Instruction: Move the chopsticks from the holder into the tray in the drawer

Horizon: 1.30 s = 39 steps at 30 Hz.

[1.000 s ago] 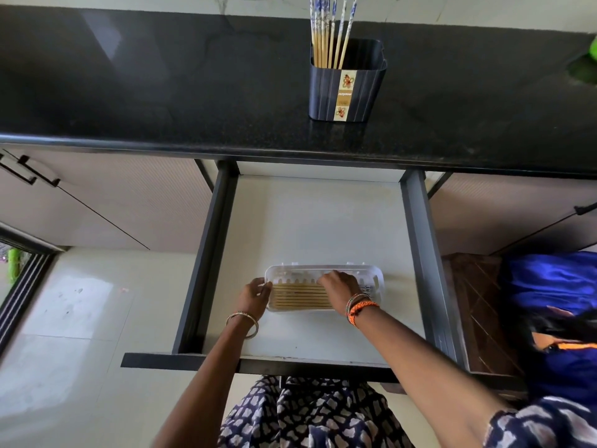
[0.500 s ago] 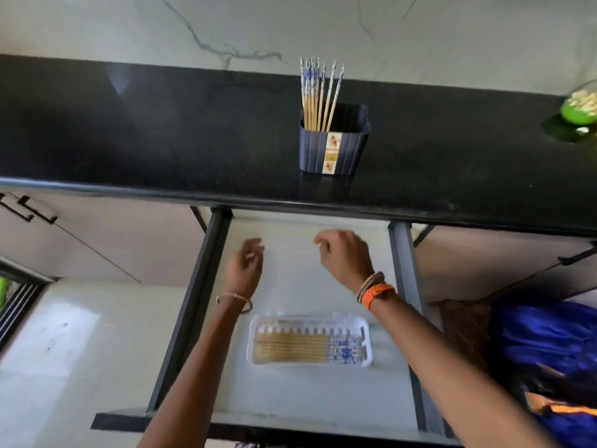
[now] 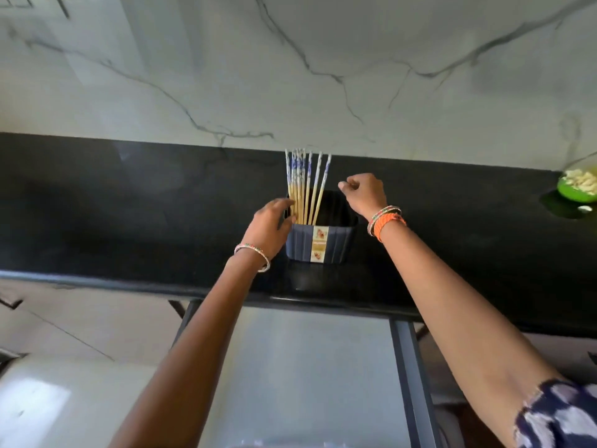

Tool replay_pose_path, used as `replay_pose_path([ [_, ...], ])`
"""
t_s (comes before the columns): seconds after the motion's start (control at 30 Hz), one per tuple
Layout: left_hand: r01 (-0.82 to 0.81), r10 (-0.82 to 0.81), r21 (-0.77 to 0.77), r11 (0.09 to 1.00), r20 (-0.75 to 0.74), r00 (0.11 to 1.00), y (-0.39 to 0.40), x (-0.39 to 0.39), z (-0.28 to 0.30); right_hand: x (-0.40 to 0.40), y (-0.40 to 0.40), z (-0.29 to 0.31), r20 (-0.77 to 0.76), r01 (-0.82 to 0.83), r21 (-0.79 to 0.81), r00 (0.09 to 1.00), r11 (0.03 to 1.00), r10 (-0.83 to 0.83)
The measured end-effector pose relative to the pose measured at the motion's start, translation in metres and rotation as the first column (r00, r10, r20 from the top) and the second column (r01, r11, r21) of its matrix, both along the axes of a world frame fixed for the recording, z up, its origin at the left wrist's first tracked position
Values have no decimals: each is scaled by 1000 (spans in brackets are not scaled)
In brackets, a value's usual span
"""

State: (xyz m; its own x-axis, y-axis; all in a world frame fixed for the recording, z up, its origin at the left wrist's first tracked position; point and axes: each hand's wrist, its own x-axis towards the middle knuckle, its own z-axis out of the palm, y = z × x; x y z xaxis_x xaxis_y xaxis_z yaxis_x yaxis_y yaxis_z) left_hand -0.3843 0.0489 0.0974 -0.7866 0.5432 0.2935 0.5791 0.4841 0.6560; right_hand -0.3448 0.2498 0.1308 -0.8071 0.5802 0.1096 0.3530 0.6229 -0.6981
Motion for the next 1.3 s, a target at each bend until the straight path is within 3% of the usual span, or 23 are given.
replay_pose_path([
  [0.17,44,-44,-5,999,3,999,5,-14,-20,-57,6,0,177,-84,-76,980,994,96],
  [0.4,31,-32,62,998,20,999,6,-13,-25,-82,0,-4,64,-74,-233,994,970,91],
  [0.57,27,-31,56,998,68,997,4,-5,-17,-61,1,13,-162,-27,-337,986,941,-29],
  [0.73,-39,25,107,994,131,991,-4,18,-1,-16,3,55,-405,-4,-498,885,867,-228],
  [0.87,-72,46,160,984,160,986,-22,46,12,42,-9,78,-529,-97,-704,732,703,-429],
  [0.97,-140,96,218,966,200,975,-48,71,4,94,-37,70,-477,-174,-841,685,512,-551],
  [1.07,-278,190,241,930,332,924,-86,107,-38,152,-75,11,-312,-176,-947,694,267,-649],
  [1.23,-370,347,-51,927,484,803,-156,172,-141,252,-157,-138,149,46,-983,771,-179,-619],
  [1.3,-356,377,-145,923,523,764,-177,194,-169,283,-187,-181,275,113,-948,763,-298,-585],
])
